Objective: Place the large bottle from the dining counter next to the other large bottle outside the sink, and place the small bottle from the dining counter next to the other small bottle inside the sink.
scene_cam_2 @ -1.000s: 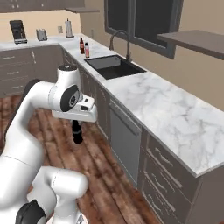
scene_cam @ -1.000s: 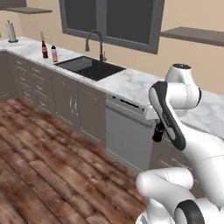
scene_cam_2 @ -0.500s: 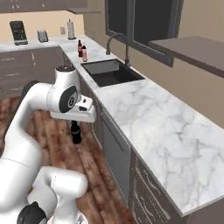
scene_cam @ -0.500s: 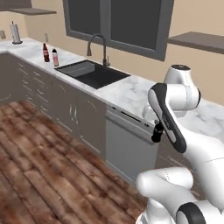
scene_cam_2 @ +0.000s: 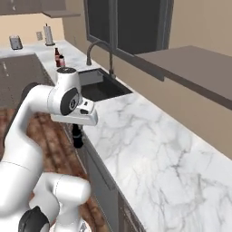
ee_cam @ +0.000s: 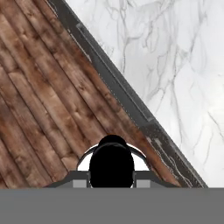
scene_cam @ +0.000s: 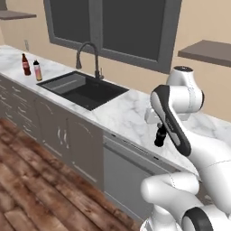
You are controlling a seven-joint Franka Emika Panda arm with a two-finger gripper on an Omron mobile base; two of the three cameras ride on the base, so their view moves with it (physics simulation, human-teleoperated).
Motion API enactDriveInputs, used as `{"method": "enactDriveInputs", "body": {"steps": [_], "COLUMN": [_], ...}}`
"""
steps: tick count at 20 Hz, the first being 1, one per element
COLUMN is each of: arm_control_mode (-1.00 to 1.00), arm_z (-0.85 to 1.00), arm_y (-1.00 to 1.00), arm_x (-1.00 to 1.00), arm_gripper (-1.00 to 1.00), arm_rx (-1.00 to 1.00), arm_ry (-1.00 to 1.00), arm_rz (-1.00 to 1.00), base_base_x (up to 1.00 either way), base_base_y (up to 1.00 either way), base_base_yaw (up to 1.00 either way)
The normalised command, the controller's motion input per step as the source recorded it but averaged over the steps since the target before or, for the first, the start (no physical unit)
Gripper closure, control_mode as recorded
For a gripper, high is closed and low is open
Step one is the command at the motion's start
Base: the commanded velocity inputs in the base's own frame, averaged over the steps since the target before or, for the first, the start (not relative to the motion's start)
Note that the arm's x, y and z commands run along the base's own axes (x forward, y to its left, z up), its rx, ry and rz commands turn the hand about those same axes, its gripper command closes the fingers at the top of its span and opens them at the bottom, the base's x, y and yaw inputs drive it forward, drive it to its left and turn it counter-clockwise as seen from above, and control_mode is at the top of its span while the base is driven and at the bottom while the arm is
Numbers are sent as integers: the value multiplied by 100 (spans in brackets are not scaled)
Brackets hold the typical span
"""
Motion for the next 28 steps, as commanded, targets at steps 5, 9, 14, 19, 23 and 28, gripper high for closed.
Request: {"method": "enactDriveInputs", "body": {"steps": [5,9,14,19,23,28], "arm_control_mode": [100,100,100,100,100,100], "arm_z": [0,0,0,0,0,0], "arm_y": [0,0,0,0,0,0], "arm_x": [0,0,0,0,0,0], "arm_gripper": [100,100,100,100,100,100], "arm_rx": [0,0,0,0,0,0], "arm_ry": [0,0,0,0,0,0], "arm_rz": [0,0,0,0,0,0], "base_base_x": [34,15,15,0,5,25], "base_base_y": [2,46,76,95,100,93], "base_base_yaw": [-32,-30,-36,-31,-32,-38]}}
